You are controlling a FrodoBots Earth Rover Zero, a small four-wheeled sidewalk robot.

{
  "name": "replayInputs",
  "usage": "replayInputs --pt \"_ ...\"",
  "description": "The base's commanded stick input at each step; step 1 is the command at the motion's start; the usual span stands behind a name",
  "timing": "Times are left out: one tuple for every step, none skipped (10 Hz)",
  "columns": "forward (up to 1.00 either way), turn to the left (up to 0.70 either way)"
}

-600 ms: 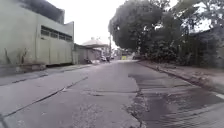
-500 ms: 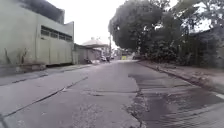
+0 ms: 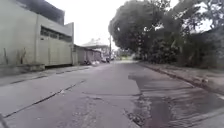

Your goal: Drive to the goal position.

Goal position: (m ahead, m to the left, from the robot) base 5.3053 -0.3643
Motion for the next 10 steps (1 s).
replayInputs --pt "0.70 0.00" --pt "0.70 0.00" --pt "0.70 0.00" --pt "0.70 0.00" --pt "0.70 0.00" --pt "0.70 0.00" --pt "0.70 0.00" --pt "0.70 0.00" --pt "0.70 -0.01" --pt "0.70 -0.15"
